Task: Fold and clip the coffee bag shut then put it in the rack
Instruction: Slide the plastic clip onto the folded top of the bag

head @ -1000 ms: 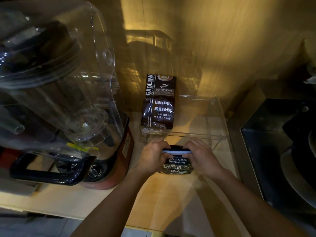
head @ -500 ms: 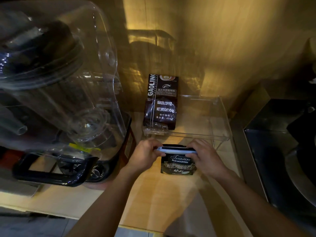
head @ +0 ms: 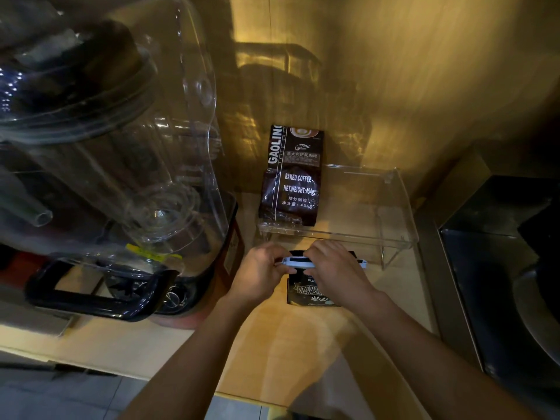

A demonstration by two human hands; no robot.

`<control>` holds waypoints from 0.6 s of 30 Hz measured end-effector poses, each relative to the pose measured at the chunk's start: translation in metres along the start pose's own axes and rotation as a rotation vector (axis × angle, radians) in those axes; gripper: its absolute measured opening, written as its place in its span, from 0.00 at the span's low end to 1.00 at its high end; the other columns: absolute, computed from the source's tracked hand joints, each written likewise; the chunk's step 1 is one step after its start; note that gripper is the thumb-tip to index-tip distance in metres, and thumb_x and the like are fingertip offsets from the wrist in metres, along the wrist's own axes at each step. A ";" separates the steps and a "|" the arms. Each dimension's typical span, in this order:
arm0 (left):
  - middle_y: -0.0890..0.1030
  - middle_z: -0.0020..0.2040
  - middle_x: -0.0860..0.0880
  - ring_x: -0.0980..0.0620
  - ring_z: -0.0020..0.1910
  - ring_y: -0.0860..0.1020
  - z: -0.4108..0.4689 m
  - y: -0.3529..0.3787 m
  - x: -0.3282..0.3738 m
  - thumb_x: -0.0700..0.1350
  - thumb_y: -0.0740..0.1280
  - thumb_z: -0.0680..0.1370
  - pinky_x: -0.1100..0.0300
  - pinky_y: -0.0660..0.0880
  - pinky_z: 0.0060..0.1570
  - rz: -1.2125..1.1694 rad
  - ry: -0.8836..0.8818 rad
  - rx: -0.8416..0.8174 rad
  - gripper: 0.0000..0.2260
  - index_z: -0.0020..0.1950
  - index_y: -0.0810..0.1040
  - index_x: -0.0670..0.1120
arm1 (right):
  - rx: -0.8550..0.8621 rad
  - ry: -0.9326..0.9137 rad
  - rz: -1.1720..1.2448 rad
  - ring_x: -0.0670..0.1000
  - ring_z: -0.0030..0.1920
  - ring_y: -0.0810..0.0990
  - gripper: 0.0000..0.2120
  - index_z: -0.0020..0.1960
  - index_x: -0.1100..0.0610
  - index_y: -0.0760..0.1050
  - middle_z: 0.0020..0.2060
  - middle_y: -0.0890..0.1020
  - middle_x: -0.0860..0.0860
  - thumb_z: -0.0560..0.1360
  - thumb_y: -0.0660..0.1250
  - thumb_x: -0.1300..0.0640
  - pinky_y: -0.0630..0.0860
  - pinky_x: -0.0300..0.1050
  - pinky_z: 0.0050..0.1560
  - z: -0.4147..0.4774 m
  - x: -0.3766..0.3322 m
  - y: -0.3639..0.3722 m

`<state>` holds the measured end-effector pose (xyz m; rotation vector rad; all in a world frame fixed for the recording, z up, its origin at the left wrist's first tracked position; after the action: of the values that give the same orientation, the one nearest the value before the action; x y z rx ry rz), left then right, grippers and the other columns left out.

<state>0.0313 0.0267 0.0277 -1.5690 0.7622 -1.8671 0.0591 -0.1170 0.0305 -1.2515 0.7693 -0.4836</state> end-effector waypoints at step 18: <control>0.81 0.44 0.45 0.55 0.38 0.73 0.005 -0.001 -0.002 0.38 0.73 0.68 0.76 0.67 0.37 -0.063 -0.077 -0.048 0.10 0.48 0.80 0.41 | 0.055 0.084 0.105 0.58 0.43 0.74 0.07 0.43 0.65 0.74 0.39 0.78 0.59 0.66 0.69 0.68 0.68 0.49 0.44 0.008 -0.003 0.002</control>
<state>0.0362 0.0282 0.0276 -1.7030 0.7364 -1.8342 0.0625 -0.1093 0.0304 -1.1393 0.8826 -0.4712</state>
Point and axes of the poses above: each hand's wrist, its own z-axis towards the middle knuckle, its own y-axis out of the palm, x = y × z, the point moved 2 cm from there along z, towards the middle knuckle
